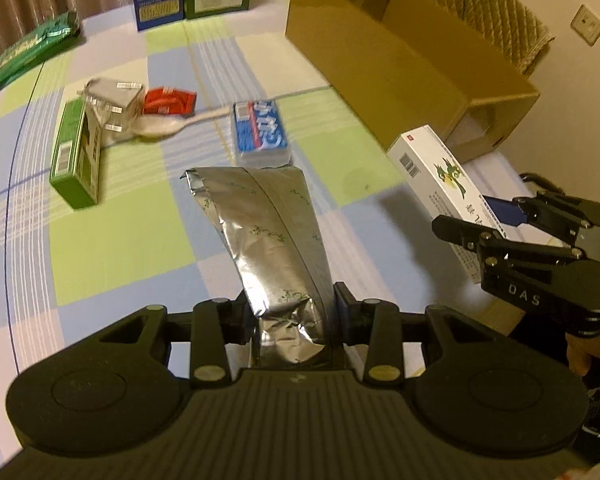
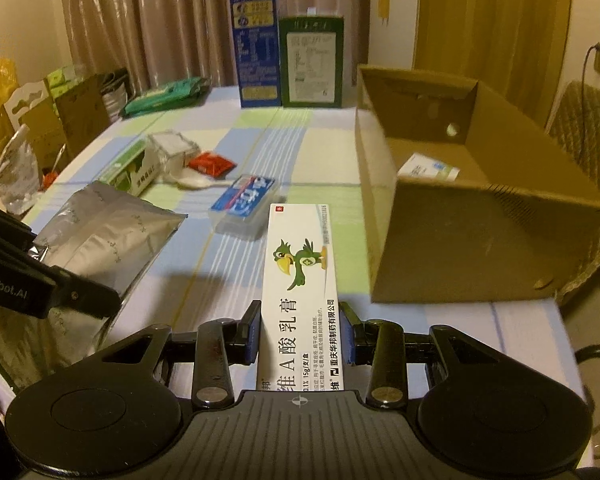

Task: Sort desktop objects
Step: 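Lift and carry the foil bag and ointment box over the cardboard box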

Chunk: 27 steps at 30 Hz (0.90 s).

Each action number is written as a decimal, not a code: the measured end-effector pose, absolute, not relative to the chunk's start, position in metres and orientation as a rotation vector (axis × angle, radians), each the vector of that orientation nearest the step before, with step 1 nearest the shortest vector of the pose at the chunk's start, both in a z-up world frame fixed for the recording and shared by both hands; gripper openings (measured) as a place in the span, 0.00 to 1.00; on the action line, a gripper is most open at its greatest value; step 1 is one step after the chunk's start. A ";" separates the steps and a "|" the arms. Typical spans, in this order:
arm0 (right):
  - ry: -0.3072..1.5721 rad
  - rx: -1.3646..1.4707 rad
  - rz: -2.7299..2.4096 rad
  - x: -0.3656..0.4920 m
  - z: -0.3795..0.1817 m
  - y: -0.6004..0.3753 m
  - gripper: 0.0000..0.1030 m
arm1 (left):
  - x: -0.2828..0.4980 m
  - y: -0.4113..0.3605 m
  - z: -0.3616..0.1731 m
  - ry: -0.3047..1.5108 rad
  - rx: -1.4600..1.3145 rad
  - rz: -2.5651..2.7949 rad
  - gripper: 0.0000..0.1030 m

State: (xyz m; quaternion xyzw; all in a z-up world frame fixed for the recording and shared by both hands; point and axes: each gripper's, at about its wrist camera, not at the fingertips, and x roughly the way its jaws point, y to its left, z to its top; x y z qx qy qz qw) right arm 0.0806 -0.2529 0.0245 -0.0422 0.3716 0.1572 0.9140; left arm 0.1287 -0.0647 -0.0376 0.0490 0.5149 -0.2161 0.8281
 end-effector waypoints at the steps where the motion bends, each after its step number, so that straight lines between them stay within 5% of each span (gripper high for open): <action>1: 0.759 -0.087 0.321 0.080 0.028 -0.254 0.34 | 0.129 -0.067 -0.033 1.084 0.101 -0.462 0.32; 27: 0.628 -0.051 0.184 0.122 0.108 -0.340 0.34 | 0.173 -0.186 0.044 0.914 0.106 -0.633 0.32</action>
